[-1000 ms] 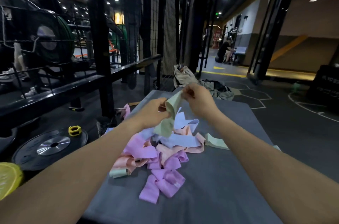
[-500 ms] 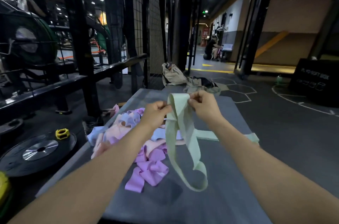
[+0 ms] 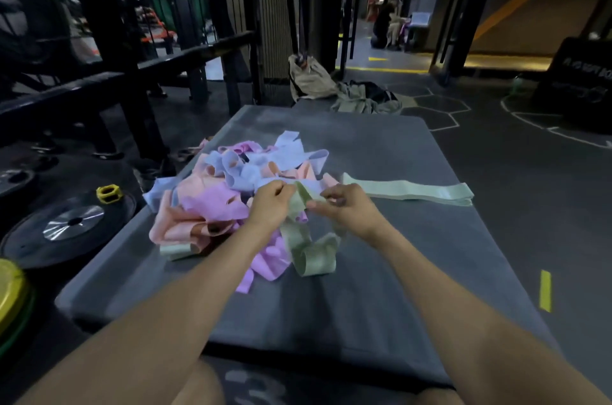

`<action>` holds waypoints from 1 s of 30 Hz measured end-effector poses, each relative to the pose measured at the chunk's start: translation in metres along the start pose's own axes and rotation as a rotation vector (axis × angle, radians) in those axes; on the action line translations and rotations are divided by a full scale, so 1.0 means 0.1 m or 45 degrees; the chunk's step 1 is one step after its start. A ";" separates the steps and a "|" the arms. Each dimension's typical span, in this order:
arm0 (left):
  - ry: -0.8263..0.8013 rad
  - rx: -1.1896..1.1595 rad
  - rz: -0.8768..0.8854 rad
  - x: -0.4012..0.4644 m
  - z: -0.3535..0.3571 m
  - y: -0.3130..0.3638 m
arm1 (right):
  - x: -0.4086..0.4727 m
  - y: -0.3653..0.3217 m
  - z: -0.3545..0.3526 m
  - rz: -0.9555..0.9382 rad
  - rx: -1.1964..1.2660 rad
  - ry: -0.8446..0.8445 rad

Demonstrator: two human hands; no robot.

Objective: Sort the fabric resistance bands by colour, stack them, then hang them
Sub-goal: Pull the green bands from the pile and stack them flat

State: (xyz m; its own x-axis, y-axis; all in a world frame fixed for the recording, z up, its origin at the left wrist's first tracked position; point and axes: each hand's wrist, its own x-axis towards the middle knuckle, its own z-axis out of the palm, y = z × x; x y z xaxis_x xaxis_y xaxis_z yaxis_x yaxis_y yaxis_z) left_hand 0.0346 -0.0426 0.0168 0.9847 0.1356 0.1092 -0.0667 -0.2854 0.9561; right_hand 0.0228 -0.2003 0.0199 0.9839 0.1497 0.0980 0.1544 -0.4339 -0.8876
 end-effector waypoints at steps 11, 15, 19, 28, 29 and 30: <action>0.230 -0.317 -0.070 0.04 -0.17 -0.31 | -0.10 0.48 0.09 0.241 -0.285 0.473; 0.365 -0.676 -0.232 0.06 -0.21 -0.46 | -0.13 0.54 0.02 0.420 -0.172 0.478; 0.403 -0.828 -0.186 0.10 -0.25 -0.36 | -0.14 0.51 0.00 0.483 0.231 0.412; 0.402 -0.990 -0.223 0.17 -0.40 -0.41 | -0.22 0.41 -0.09 0.216 0.538 0.348; 0.374 -1.012 -0.231 0.15 -0.41 -0.41 | -0.23 0.41 -0.10 0.176 0.406 0.363; 0.343 -1.040 -0.231 0.13 -0.42 -0.40 | -0.25 0.40 -0.10 0.135 0.304 0.362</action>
State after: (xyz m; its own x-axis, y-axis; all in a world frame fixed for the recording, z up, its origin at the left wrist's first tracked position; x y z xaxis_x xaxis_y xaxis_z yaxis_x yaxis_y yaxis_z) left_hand 0.0437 0.0101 -0.0090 0.9267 0.3619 -0.1014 -0.1089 0.5167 0.8492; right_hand 0.0056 -0.2304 -0.0138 0.9841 -0.1522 0.0911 0.0580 -0.2093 -0.9761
